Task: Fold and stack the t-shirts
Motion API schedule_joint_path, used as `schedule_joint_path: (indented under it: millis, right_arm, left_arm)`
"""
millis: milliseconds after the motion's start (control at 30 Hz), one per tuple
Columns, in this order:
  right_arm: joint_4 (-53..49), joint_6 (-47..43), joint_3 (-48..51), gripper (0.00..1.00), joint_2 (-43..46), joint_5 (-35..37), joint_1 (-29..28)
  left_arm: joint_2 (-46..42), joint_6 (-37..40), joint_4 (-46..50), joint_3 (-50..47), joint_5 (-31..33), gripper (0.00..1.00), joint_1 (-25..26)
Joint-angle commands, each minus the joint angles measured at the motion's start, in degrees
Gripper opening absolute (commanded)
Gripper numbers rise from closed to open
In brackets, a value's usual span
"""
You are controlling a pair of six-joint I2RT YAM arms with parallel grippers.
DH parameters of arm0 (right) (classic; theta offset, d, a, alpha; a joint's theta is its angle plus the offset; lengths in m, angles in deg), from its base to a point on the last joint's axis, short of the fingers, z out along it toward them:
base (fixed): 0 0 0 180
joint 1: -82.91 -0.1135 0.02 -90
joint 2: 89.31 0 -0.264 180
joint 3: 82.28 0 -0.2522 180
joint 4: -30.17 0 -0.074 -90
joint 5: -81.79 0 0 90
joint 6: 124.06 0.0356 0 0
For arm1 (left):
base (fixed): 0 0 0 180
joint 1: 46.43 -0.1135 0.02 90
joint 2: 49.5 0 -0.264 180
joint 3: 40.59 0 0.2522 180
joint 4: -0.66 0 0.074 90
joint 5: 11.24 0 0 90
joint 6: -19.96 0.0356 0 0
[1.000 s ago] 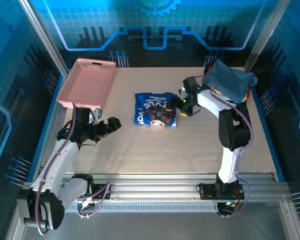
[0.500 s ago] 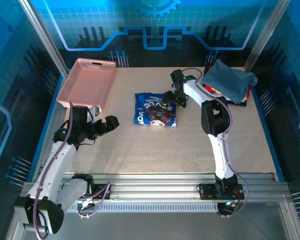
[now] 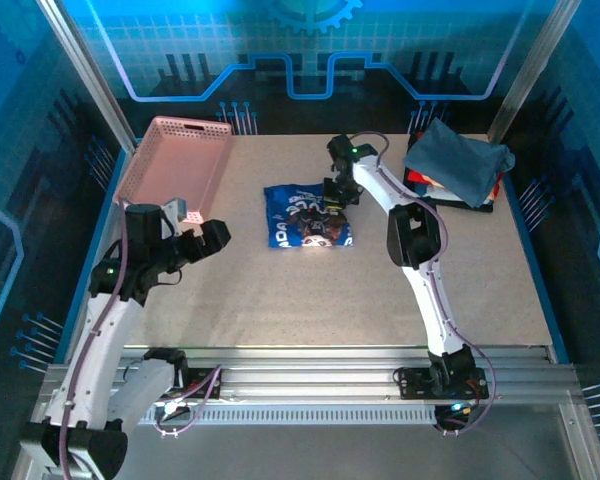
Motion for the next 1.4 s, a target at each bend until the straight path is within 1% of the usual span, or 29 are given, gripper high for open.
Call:
schedule_joint_path:
  millis: [0,67,167,233,333,433,600,700,800,967,1100,1367]
  right_arm:
    - [0.27,-1.12,0.35,0.0,-0.71,-0.88,-1.89]
    - [-2.12,-4.26,-1.44,0.0,2.18,3.48,-1.91]
    - [-7.64,-10.0,-4.78,0.0,6.38,14.7,-1.52]
    - [-9.05,-13.74,-4.26,0.0,9.96,22.59,-0.63]
    - [-8.76,-17.76,-2.9,0.0,13.94,29.82,1.98]
    - [-8.21,-21.5,-4.44,0.0,16.32,33.29,4.83]
    - [-6.51,-28.25,-11.05,0.0,14.71,37.9,8.63]
    - [-4.15,-31.78,-14.23,0.0,14.57,39.26,10.39]
    - [-2.74,-31.15,-15.36,0.0,14.57,38.53,12.52]
    - [-1.42,-30.5,-17.18,0.0,14.77,36.9,14.27]
    - [-1.43,-27.06,-18.9,0.0,15.22,34.06,16.53]
    - [-2.93,-17.08,-19.88,0.0,16.48,24.86,25.26]
  left_arm:
    - [-2.62,1.67,3.73,2.56,2.37,0.99,-0.11]
    - [-3.83,1.84,3.91,2.49,2.36,0.99,-0.11]
    - [-5.55,1.73,2.88,2.66,2.23,0.99,-0.06]
    - [-6.18,1.4,1.47,2.82,1.96,0.99,-0.11]
    - [-5.7,0.67,-0.37,3.6,1.12,0.99,-0.08]
    - [-4.98,0.19,-1.33,3.9,1.33,0.99,-0.06]
    - [-3.7,0.42,-2.02,3.81,1.8,0.99,-0.1]
    - [-3.65,0.49,-2.04,3.21,2.54,0.99,-0.1]
    - [-3.83,0.53,-1.61,2.77,3.1,0.99,-0.13]
    - [-5.08,1.71,-0.17,2.05,4.62,0.99,-0.11]
    - [-5.69,2.63,0.97,2.31,5.81,0.99,-0.15]
    - [-5.67,3.09,1.81,2.45,6.66,0.99,-0.19]
